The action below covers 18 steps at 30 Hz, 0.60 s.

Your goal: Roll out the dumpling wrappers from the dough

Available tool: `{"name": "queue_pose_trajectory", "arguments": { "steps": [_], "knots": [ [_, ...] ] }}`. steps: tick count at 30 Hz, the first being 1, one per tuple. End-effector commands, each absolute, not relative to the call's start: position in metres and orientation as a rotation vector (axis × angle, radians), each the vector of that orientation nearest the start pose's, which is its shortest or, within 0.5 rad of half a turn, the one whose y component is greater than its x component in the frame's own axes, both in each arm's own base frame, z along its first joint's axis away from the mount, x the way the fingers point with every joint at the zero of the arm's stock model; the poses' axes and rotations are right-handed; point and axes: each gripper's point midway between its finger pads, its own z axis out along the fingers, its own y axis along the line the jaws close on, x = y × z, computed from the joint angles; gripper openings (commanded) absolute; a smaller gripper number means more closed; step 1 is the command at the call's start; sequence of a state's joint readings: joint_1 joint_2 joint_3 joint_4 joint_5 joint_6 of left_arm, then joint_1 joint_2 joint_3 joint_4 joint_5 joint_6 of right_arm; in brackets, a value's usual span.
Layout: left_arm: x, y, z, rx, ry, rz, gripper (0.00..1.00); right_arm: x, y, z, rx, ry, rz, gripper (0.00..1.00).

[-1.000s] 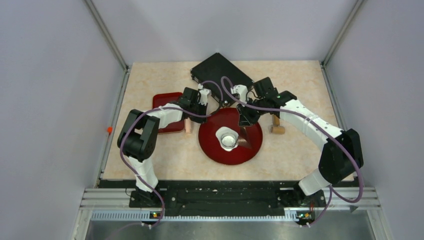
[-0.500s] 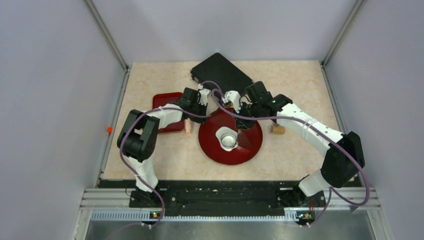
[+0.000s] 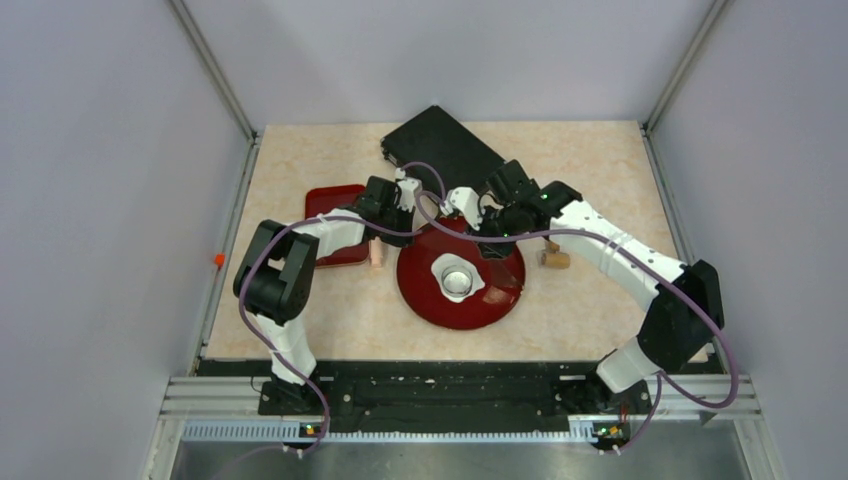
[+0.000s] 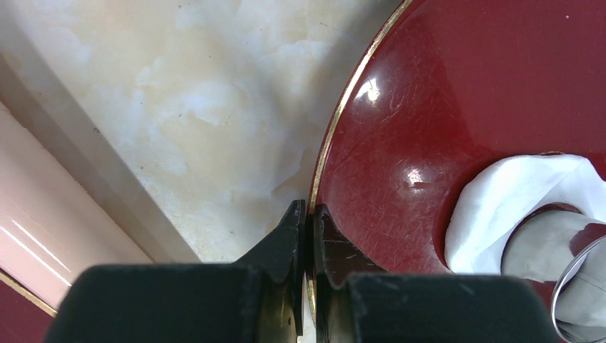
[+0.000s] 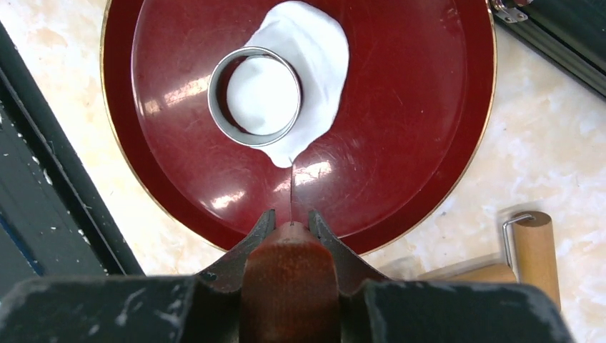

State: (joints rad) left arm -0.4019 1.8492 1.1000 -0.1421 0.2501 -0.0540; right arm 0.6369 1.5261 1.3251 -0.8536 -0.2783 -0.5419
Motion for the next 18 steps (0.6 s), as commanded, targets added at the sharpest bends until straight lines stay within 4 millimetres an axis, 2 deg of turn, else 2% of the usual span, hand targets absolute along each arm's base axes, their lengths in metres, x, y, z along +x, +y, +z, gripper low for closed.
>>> {"name": "queue_pose_trajectory", "arguments": {
  "steps": [1, 4, 11, 13, 18],
  "knots": [
    [0.394, -0.194, 0.038, 0.469, 2.397, -0.394, 0.0, 0.266, 0.197, 0.132, -1.636, 2.227, 0.207, 0.0],
    [0.394, -0.195, 0.039, 0.471, 2.395, -0.396, 0.0, 0.27, 0.204, 0.139, -1.604, 2.205, 0.228, 0.0],
    [0.394, -0.195, 0.04, 0.474, 2.396, -0.401, 0.0, 0.257, 0.242, 0.194, -1.52, 2.063, 0.517, 0.0],
    [0.394, -0.195, 0.039, 0.473, 2.397, -0.398, 0.0, 0.255, 0.249, 0.199, -1.507, 2.035, 0.564, 0.0],
    [0.394, -0.195, 0.039, 0.474, 2.397, -0.402, 0.0, 0.253, 0.261, 0.193, -1.48, 1.991, 0.645, 0.0]
  ]
}}
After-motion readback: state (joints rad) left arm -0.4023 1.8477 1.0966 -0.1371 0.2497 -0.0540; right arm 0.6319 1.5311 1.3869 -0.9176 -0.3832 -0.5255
